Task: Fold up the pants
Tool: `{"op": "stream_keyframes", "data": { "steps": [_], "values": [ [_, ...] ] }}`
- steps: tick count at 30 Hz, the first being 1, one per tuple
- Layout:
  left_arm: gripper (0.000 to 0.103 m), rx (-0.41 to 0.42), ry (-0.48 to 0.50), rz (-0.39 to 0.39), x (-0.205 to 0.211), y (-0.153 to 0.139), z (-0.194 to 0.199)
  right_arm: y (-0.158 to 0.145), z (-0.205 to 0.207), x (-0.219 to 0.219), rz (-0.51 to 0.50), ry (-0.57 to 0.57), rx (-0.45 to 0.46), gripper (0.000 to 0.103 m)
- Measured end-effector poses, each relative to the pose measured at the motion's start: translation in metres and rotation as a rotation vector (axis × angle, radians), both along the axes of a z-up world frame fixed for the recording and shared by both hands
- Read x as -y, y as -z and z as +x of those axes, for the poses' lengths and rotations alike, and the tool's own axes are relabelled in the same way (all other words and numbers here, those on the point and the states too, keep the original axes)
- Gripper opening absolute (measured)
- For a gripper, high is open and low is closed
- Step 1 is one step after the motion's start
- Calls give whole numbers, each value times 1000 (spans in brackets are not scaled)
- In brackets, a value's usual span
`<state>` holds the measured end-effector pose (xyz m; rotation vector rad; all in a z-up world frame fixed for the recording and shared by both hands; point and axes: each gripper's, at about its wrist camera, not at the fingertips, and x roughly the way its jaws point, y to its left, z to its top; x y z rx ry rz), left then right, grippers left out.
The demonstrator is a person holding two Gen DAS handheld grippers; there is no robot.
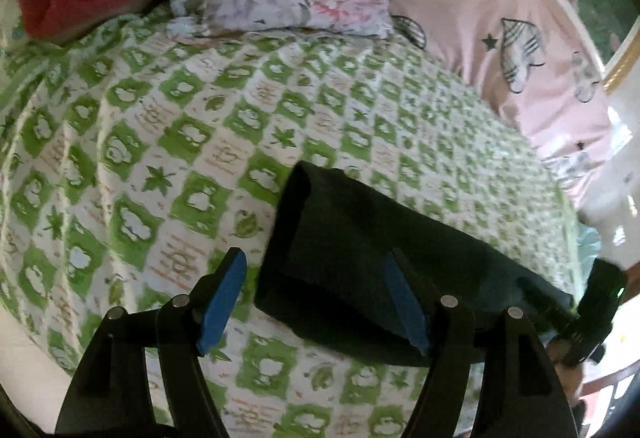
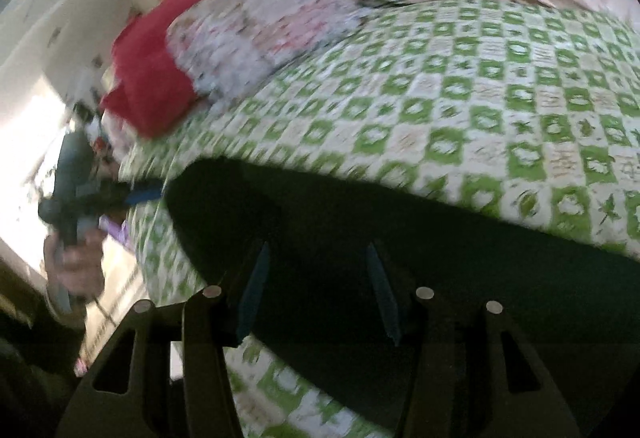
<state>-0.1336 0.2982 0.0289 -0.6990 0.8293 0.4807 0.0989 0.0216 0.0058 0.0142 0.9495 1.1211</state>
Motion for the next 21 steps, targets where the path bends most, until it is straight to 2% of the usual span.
{"op": "stream_keyframes", "data": {
  "steps": [5,11,21],
  "values": [
    [72,-59,-15,-18,-4,15,4,-3,44,-10,-7,70,-27,52],
    [72,-106,-35,-67,-4,34,7,9,78,-35,-68,66,-48,52],
    [72,-131,-19,-151,4,56,19,39,85,-64,-187,-25,-67,52]
  ]
}}
